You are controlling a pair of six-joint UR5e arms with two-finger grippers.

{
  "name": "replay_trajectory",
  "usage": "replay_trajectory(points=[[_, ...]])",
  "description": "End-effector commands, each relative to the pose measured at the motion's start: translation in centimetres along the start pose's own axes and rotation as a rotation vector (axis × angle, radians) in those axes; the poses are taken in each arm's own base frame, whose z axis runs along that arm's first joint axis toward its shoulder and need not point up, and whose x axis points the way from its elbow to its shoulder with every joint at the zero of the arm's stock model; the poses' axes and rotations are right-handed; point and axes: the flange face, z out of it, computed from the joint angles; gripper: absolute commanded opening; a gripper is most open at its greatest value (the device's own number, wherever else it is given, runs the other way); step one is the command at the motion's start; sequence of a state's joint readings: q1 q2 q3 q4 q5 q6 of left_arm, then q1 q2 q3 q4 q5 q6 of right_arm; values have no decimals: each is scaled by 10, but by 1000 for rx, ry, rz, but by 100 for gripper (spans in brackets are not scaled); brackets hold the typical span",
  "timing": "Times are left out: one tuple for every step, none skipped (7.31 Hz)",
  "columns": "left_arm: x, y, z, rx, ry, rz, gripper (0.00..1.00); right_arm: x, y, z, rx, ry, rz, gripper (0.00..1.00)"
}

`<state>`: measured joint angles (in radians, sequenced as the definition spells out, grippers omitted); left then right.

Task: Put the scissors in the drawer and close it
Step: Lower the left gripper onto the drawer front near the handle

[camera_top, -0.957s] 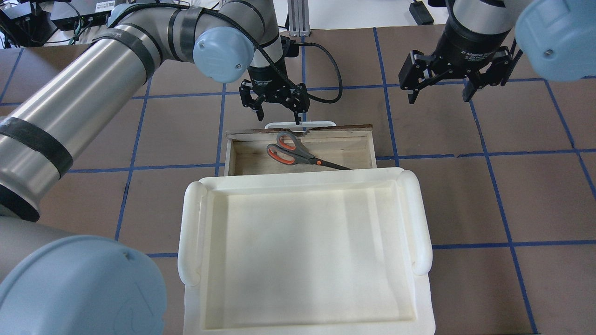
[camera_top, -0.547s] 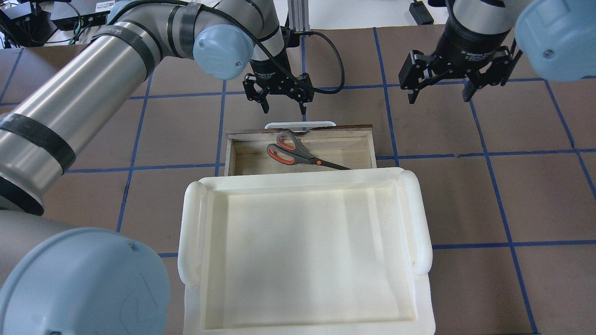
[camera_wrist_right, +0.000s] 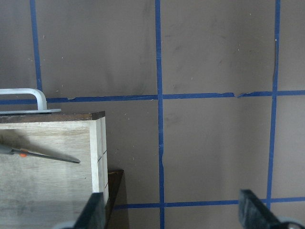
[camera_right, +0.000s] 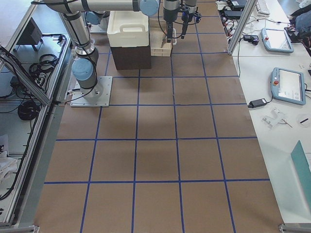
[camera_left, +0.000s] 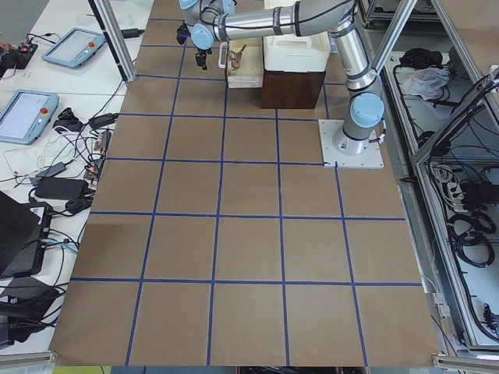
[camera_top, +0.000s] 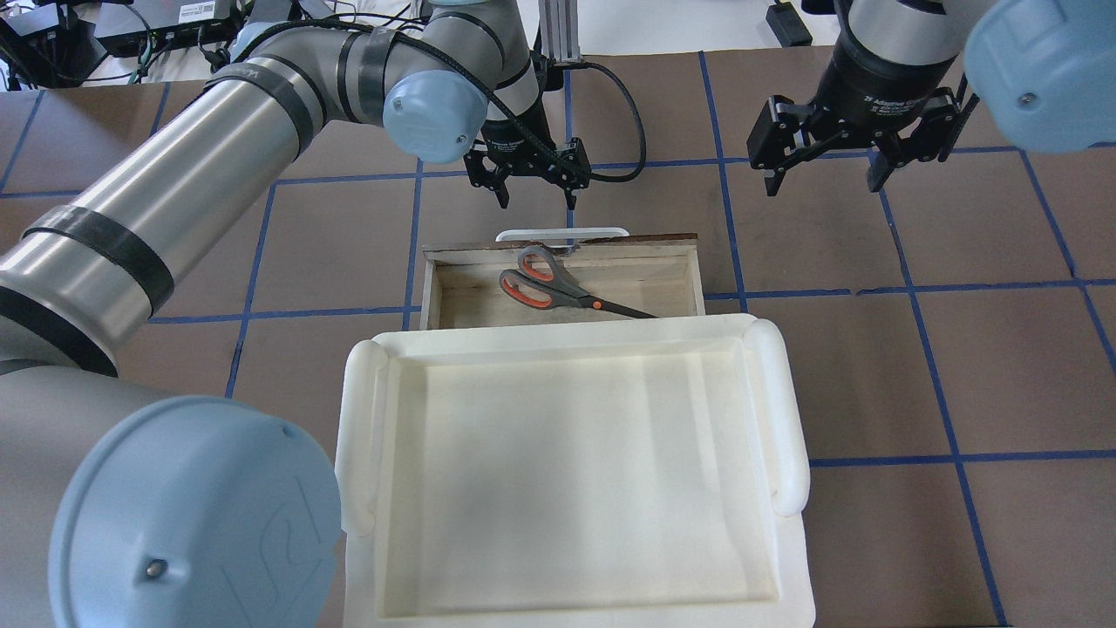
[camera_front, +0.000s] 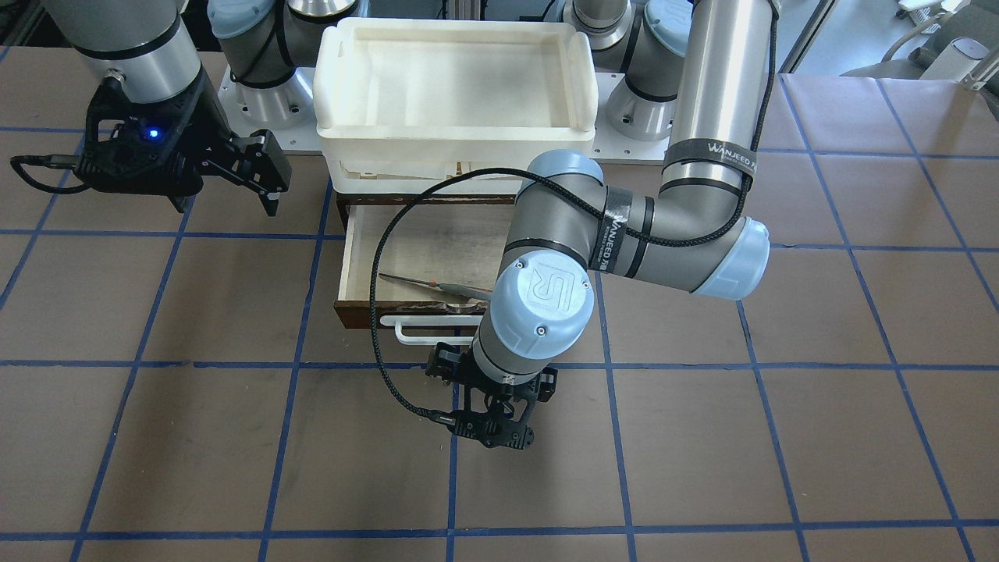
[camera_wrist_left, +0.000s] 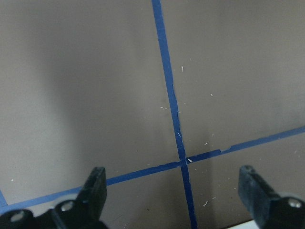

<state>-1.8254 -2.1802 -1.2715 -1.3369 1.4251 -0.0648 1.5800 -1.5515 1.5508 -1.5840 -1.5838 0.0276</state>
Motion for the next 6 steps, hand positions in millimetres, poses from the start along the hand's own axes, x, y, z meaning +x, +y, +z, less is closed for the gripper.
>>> replay_trajectory(points=[[3, 2, 9, -30, -4, -1, 100, 0, 0, 0, 0, 1, -2, 100], [-1, 6, 3, -44, -4, -6, 100, 0, 0, 1, -3, 1, -2, 100], [0, 10, 2, -64, -6, 0, 100, 0, 0, 0, -2, 1, -2, 100], [2, 18, -5, -93, -8, -2, 100, 0, 0, 0, 0, -1, -2, 100], [3, 21, -2, -115, -9, 1, 100, 0, 0, 0, -2, 1, -2, 100], [3, 21, 1, -121, -10, 0, 100, 0, 0, 0, 1, 1, -2, 100]])
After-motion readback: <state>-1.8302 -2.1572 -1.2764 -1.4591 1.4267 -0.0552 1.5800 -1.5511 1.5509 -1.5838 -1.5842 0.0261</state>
